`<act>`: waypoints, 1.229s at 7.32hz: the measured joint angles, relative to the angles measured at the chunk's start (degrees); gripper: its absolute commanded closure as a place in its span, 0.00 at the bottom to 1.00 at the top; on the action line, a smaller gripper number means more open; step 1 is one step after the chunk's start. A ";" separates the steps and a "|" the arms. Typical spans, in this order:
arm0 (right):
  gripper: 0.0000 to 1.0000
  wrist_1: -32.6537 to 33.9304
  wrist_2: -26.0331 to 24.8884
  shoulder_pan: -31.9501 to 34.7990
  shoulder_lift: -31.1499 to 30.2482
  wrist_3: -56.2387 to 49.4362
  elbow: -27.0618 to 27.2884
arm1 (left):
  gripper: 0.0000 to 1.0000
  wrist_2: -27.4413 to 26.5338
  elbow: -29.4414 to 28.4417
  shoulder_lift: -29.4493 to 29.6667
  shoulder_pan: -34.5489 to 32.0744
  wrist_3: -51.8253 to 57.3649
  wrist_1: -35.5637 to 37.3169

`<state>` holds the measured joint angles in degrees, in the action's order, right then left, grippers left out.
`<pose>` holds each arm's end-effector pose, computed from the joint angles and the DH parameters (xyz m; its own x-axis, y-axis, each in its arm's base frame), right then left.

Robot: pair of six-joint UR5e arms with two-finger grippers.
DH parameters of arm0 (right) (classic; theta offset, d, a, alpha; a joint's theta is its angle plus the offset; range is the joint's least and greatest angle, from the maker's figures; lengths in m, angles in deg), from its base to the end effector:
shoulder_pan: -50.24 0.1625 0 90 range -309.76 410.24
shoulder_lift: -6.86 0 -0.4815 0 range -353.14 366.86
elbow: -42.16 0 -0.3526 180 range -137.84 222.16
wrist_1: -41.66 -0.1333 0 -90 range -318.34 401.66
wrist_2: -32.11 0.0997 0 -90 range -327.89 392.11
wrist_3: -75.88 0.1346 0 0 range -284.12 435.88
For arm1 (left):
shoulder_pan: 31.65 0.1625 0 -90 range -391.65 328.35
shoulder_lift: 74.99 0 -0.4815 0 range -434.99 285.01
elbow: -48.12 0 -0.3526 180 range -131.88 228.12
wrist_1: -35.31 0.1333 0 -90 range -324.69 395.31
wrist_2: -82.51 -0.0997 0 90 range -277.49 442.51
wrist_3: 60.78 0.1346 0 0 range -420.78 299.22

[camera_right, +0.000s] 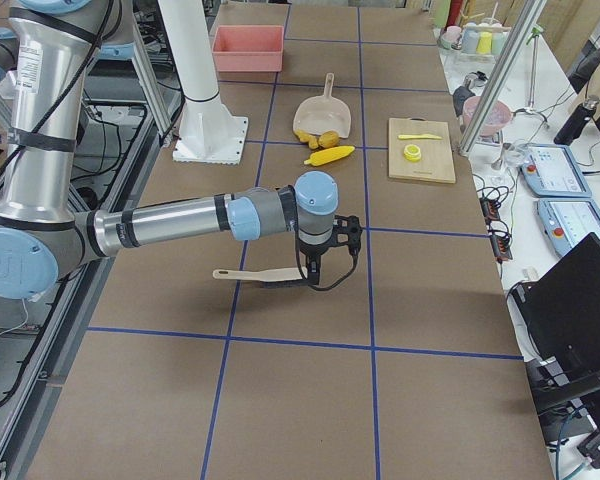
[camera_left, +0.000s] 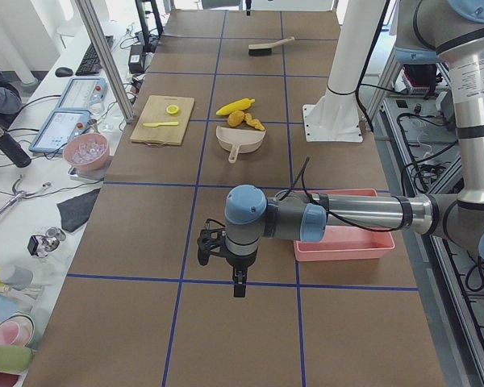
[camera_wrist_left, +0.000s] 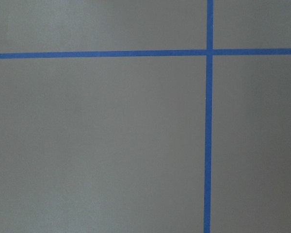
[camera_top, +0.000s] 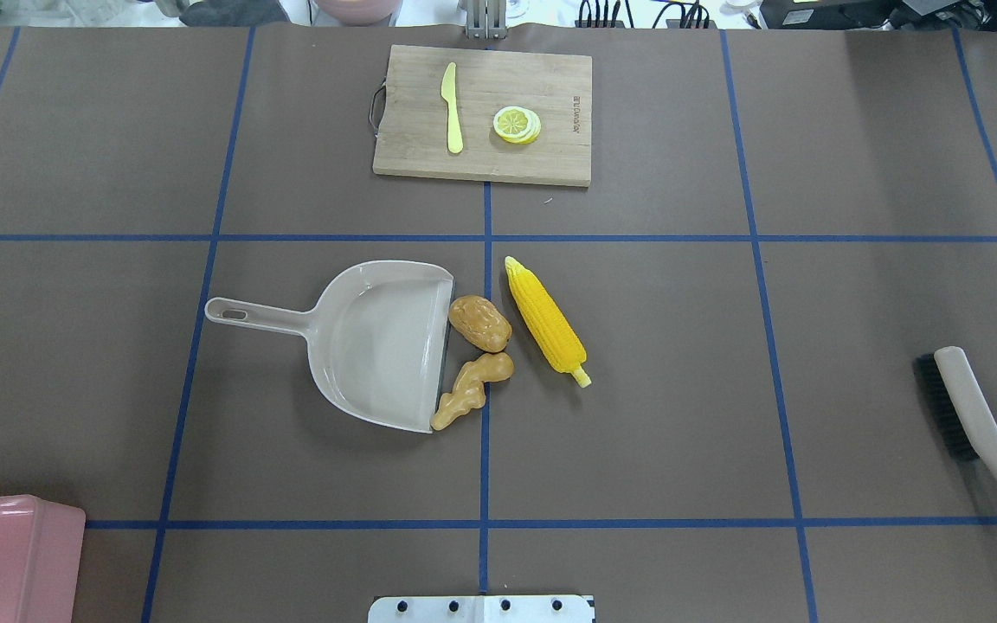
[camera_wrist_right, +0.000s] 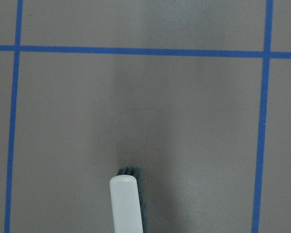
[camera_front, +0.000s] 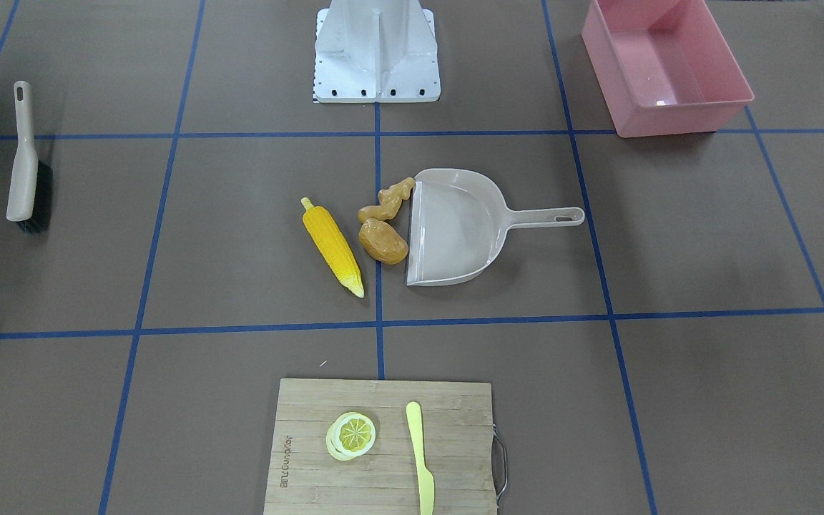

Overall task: Sweep and dump trash into bin
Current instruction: 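Lower the right gripper onto the white brush handle and close it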

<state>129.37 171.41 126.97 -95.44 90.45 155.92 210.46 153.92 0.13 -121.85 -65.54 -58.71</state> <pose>-0.0524 -0.3582 0.6245 0.6303 -0.0768 0.7725 0.0665 0.9968 0.0448 -0.0517 -0.3372 0.7194 0.7857 -0.0326 -0.6177 0.0689 0.9970 0.0350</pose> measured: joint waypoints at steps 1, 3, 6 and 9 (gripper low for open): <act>0.00 0.18 -0.84 -3.67 -2.21 0.72 2.70 | 0.02 -0.09 0.52 -0.36 -0.01 -0.04 -0.01; 0.00 -0.39 -3.22 -9.01 -6.86 1.85 6.92 | 0.02 0.19 1.62 -0.65 -0.05 -0.06 -0.03; 0.00 -3.55 -3.65 -13.96 -11.14 2.10 7.36 | 0.02 0.43 2.50 -0.68 -0.06 -0.07 -0.01; 0.00 -5.47 -4.11 -18.00 -12.08 2.29 5.20 | 0.02 0.47 2.68 -0.68 0.00 -0.07 0.17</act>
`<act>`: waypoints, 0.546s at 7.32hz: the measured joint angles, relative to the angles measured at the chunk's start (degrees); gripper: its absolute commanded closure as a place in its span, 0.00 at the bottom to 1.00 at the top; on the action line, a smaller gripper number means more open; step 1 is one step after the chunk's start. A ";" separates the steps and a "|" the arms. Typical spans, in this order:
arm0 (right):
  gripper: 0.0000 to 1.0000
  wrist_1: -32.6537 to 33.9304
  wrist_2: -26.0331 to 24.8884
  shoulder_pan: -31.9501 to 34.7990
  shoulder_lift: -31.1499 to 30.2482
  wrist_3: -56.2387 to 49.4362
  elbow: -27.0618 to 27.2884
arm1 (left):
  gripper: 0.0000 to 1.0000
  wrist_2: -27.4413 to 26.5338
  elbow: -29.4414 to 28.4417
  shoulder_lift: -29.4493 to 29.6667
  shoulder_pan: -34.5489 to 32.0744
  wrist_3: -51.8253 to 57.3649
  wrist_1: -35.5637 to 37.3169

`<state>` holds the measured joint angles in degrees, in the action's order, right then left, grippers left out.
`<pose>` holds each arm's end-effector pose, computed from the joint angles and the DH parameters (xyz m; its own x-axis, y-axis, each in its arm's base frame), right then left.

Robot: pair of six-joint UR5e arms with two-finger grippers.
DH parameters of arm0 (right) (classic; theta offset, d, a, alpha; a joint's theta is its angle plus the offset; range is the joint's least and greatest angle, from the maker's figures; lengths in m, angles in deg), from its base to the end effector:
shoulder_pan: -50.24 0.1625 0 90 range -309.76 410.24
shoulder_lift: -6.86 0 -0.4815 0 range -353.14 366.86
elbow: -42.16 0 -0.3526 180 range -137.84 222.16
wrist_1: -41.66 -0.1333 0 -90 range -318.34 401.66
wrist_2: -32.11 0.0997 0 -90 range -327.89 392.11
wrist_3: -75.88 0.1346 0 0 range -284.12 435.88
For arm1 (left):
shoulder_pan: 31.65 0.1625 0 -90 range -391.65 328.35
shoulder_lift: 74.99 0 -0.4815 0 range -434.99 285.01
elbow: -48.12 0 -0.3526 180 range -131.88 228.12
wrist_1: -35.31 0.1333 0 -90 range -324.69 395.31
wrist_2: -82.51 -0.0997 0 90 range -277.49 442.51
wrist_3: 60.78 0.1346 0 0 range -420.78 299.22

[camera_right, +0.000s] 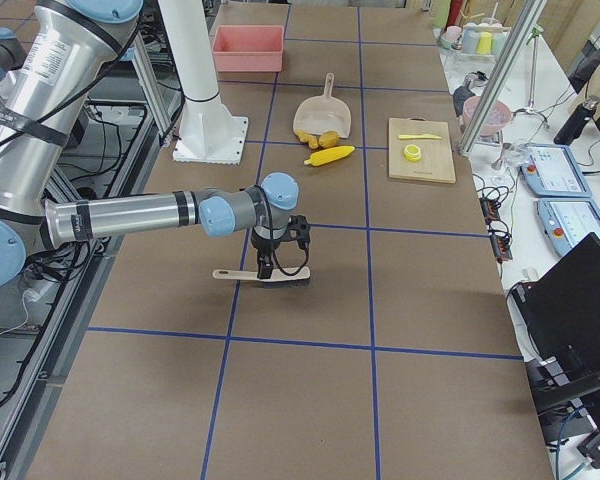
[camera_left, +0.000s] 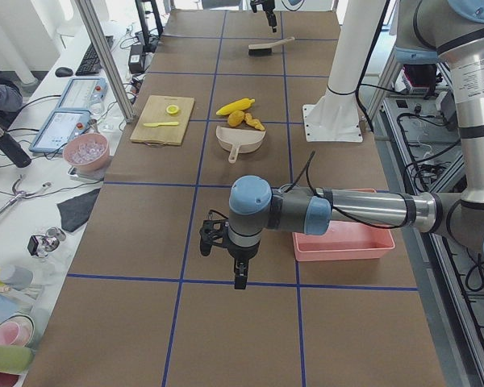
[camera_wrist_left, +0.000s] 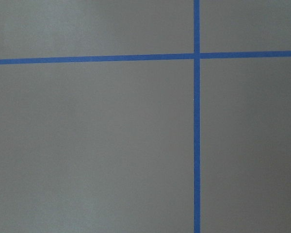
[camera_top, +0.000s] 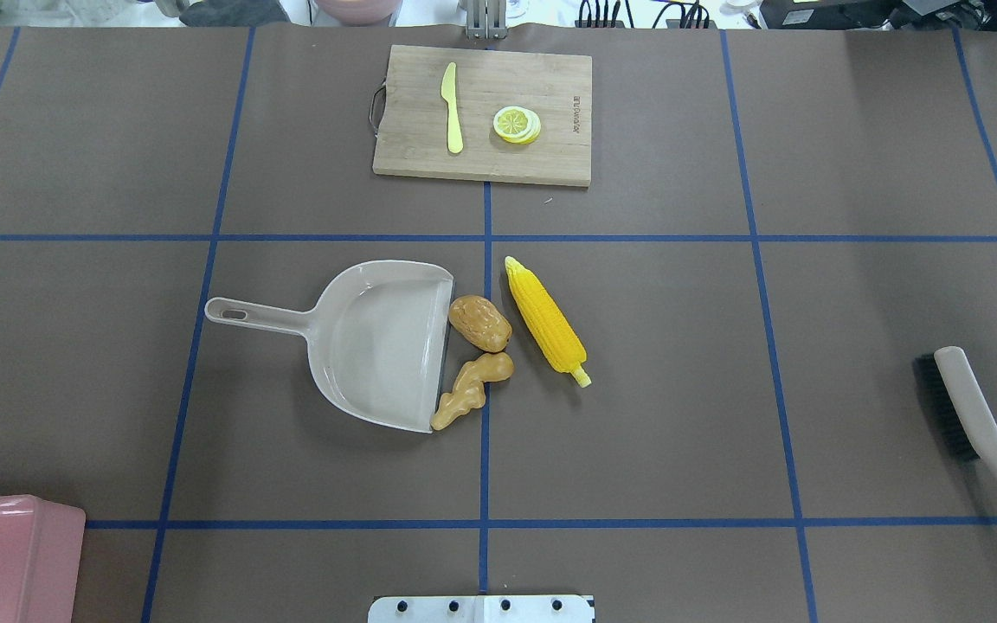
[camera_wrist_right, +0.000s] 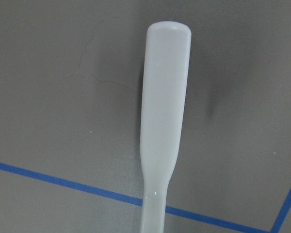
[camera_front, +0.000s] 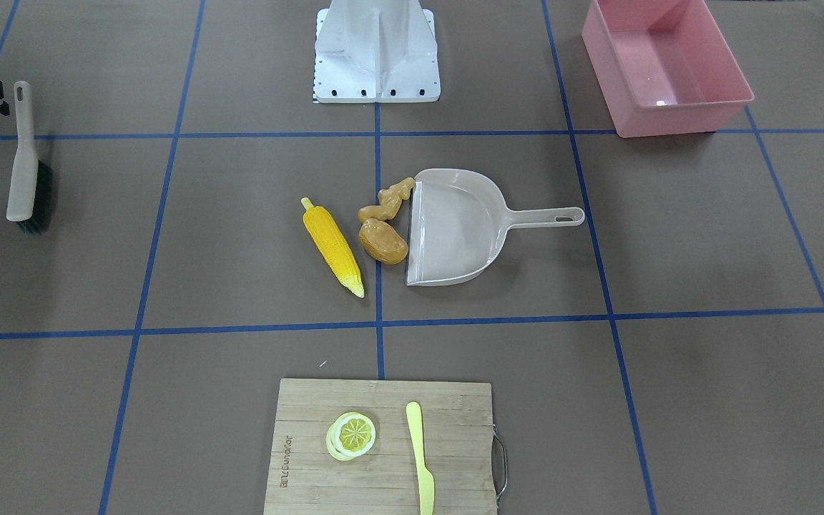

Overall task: Sweep and dump trash into bin
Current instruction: 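Lower the right gripper onto the white brush handle and close it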

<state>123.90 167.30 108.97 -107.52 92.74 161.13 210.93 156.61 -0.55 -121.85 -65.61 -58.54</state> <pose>-0.1080 -0.2507 0.6442 0.6482 -0.2321 0.7253 0.3334 0.9428 0.0037 -0.0508 -0.3343 0.7013 0.7807 -0.0132 -0.6248 0.0694 0.9954 0.0657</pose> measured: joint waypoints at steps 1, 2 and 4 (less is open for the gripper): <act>0.00 -1.05 -0.09 -1.72 -0.02 0.32 -1.01 | 0.02 0.04 0.19 -0.04 -0.02 0.00 0.04; 0.00 -1.64 0.06 -3.51 -0.07 0.61 -1.63 | 0.02 0.14 0.57 -0.10 -0.04 0.00 0.06; 0.00 -1.96 0.99 -6.93 -0.20 2.73 -2.04 | 0.02 0.68 0.99 -0.97 -0.06 0.00 0.05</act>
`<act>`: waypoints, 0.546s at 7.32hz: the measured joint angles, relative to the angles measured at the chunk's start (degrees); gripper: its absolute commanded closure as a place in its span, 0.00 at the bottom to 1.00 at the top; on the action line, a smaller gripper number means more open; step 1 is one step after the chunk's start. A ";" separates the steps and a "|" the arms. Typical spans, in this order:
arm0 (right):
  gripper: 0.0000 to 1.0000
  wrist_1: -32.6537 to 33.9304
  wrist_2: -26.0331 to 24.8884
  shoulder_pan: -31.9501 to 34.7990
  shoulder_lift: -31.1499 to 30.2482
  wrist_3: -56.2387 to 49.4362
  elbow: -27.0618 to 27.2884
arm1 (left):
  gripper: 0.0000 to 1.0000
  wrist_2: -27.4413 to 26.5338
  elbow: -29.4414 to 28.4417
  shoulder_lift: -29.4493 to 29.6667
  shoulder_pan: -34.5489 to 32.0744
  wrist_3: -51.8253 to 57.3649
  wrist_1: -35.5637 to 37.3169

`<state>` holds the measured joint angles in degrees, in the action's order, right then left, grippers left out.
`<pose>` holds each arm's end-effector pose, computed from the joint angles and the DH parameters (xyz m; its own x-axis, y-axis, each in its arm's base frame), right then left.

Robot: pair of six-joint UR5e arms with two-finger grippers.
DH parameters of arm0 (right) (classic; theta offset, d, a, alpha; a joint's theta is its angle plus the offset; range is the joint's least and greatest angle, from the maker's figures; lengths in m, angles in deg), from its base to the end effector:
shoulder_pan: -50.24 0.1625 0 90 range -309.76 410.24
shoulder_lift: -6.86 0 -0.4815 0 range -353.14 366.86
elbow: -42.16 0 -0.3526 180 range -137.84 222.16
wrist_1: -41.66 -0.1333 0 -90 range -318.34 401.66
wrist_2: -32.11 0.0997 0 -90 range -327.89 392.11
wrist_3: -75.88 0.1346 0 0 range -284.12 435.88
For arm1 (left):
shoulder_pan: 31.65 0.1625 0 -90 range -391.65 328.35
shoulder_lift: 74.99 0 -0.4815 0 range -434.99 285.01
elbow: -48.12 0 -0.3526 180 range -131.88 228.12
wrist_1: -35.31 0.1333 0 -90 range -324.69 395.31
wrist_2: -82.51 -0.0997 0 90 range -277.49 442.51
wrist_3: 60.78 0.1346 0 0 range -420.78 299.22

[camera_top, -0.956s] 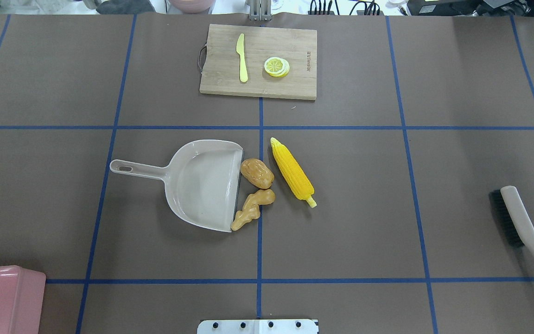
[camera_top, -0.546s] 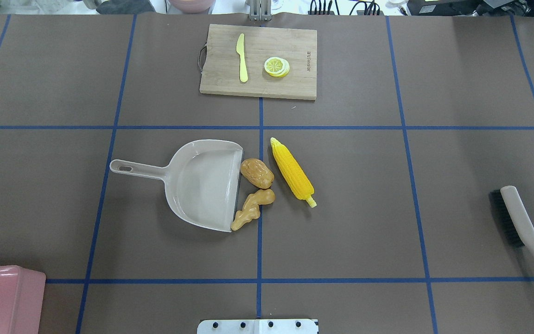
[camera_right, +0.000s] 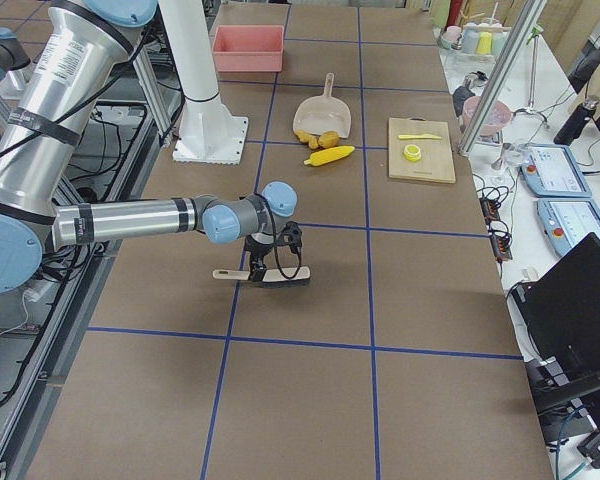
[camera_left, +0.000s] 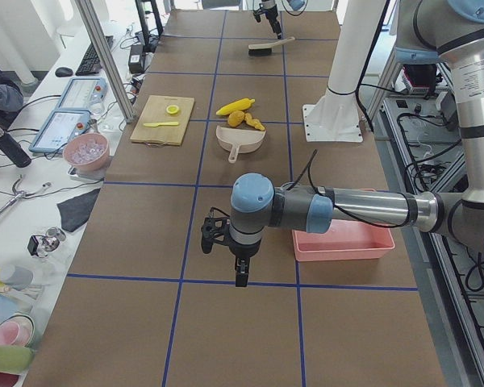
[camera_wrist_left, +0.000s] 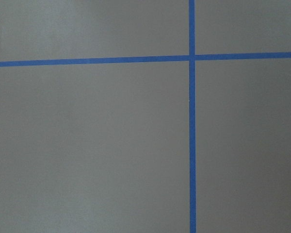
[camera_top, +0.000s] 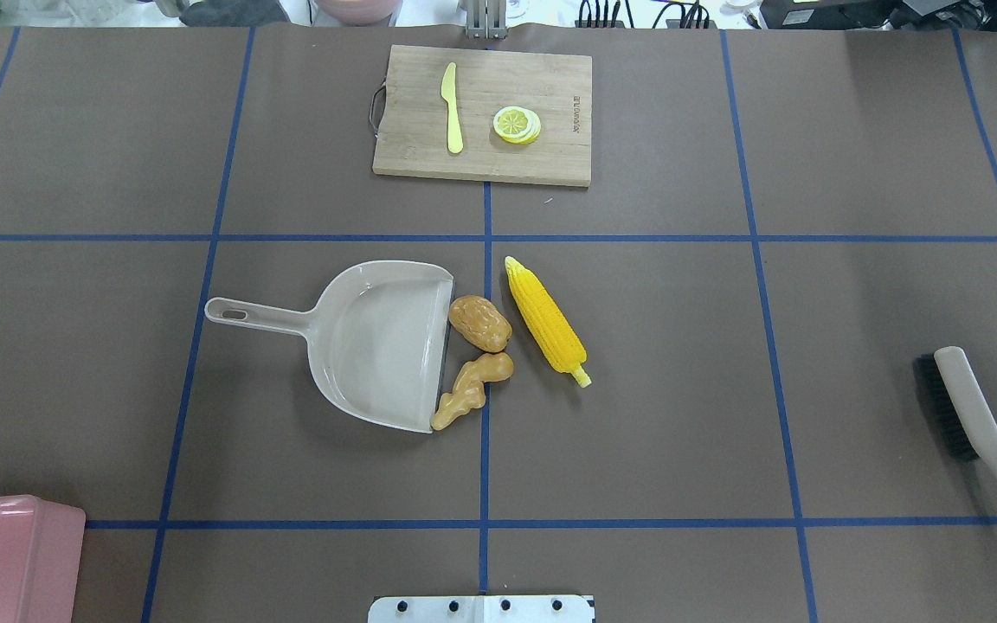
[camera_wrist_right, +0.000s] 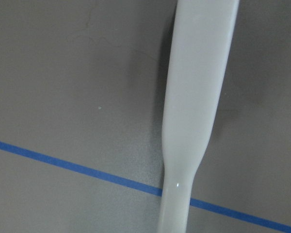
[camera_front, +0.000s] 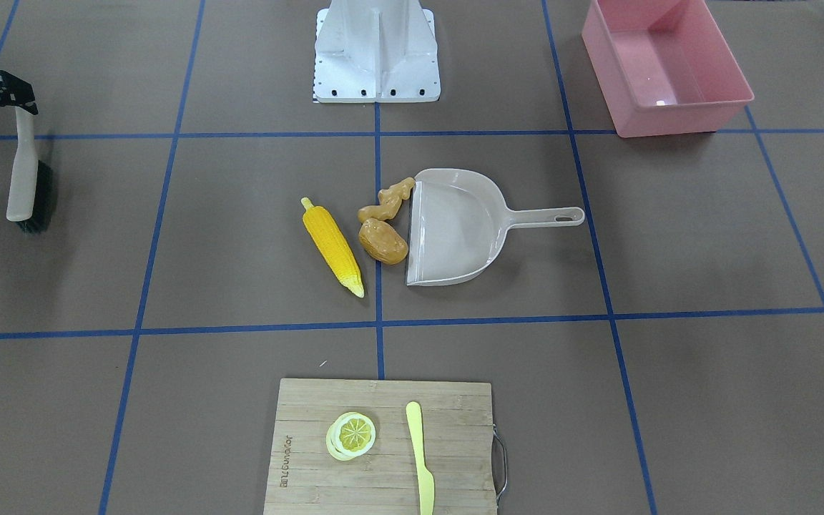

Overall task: Sweep and dump trash into bin
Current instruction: 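Lower the right gripper onto the white brush handle and close it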

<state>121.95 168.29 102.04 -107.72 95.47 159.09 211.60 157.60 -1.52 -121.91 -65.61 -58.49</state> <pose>-0.1379 -0.2338 0.6562 0.6276 -0.2573 0.7348 0.4186 0.9073 -0.0397 -0.0499 -0.3262 0.6980 0.7733 -0.0133 -0.6338 0.0699 0.9955 0.0644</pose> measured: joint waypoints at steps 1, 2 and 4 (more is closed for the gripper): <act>0.00 -0.05 -0.07 -1.64 -0.20 1.24 -0.29 | 0.02 0.17 0.19 -0.66 0.00 0.00 -0.10; 0.00 -0.17 -0.28 -2.52 -0.48 1.81 -0.88 | 0.02 0.40 0.40 -1.00 0.00 -0.02 -0.24; 0.00 -0.38 -0.51 -2.97 -0.87 2.10 -2.35 | 0.02 2.84 0.75 -1.80 -0.28 -0.02 -0.29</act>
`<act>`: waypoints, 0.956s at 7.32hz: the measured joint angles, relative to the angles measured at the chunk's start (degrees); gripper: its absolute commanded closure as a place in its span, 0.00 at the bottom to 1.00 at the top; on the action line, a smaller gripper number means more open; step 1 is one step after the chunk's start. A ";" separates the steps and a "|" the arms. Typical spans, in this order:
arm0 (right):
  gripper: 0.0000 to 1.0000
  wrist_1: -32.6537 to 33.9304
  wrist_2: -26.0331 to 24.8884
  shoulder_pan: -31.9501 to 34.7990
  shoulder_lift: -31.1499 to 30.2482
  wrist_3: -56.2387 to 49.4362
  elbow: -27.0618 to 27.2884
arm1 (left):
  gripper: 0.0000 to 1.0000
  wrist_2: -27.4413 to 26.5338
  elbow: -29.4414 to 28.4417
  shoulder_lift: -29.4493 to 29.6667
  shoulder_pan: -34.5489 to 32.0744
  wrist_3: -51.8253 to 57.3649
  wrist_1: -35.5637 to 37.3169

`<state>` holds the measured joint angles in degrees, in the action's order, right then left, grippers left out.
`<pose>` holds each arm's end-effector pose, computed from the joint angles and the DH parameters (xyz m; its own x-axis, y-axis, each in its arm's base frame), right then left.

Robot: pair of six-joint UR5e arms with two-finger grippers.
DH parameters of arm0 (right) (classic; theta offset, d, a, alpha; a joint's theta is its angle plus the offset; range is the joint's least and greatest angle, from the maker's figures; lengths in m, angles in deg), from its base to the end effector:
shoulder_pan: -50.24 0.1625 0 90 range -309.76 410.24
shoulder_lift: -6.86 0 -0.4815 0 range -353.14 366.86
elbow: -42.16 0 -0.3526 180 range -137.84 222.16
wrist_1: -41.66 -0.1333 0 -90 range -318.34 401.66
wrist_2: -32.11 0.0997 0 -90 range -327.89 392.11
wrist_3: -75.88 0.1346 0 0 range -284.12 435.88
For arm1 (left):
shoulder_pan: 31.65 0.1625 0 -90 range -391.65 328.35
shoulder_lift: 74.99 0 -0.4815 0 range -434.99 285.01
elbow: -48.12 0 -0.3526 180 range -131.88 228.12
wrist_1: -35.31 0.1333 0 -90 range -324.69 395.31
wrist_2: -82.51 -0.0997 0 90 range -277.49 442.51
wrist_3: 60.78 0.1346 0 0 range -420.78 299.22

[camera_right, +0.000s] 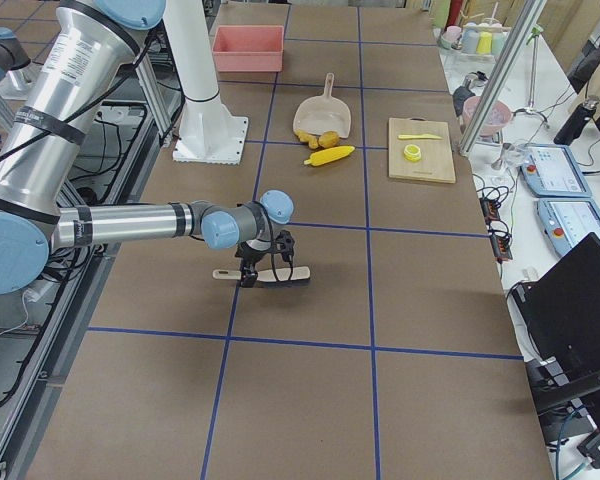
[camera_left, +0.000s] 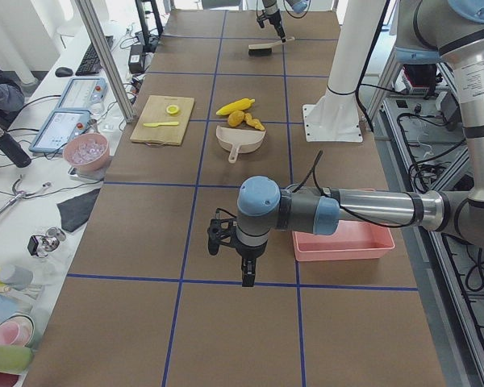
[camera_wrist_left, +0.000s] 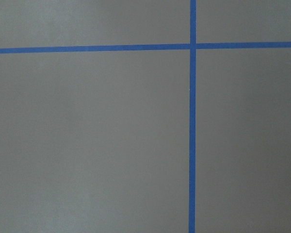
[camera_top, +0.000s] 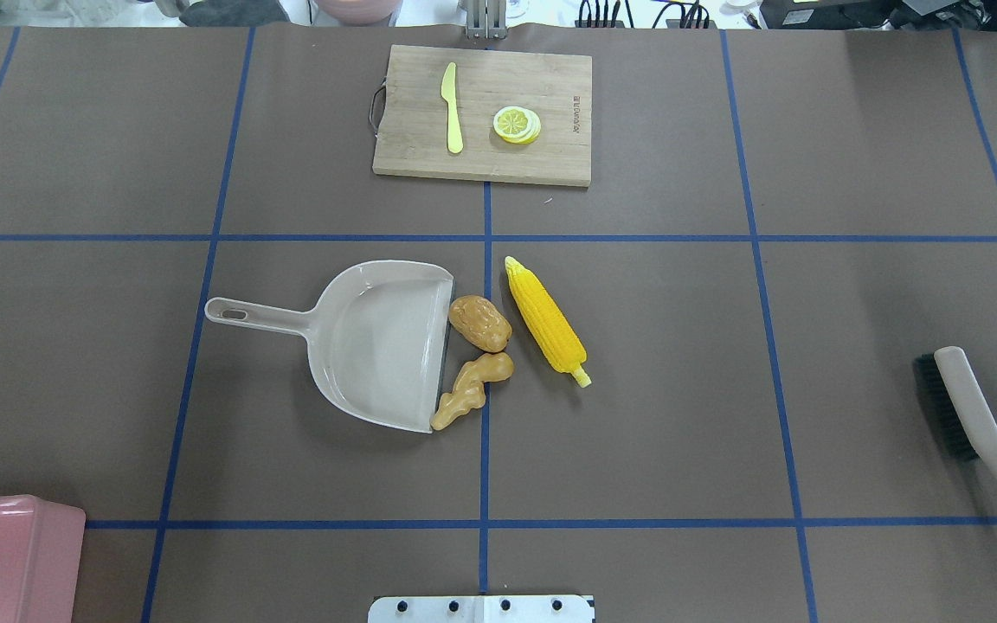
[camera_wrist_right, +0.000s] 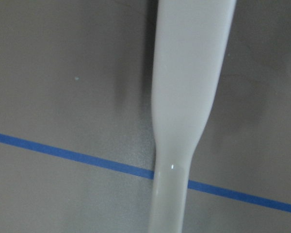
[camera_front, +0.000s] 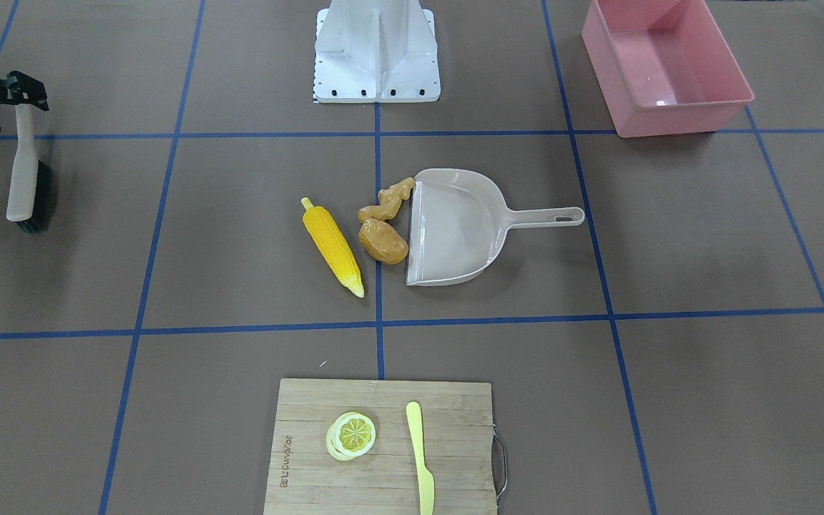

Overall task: Sweep and dump trash into bin
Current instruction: 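Lower the right gripper onto the white brush handle and close it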

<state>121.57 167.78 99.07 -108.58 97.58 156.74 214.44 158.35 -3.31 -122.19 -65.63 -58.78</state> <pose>-0.1428 -0.2195 0.6795 0.6588 -0.2329 0.7153 0.4372 0.8924 -0.1120 -0.0463 -0.3103 0.6970 0.7411 -0.0215 -0.6710 0.0723 0.9962 0.0480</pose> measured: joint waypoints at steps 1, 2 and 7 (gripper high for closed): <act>0.01 -0.14 -0.04 -0.02 -0.02 0.06 -0.65 | 0.02 0.96 0.04 -0.65 -0.10 0.01 -0.02; 0.02 -0.32 0.01 -0.04 0.02 0.26 -1.11 | 0.02 1.38 0.14 -0.97 -0.11 0.02 0.00; 0.06 -1.93 2.10 -0.32 2.36 3.17 -5.43 | 0.02 0.95 0.14 -0.47 0.16 0.02 0.05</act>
<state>119.64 169.88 98.76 -106.22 100.75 151.31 215.39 158.49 -3.79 -122.03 -65.61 -58.72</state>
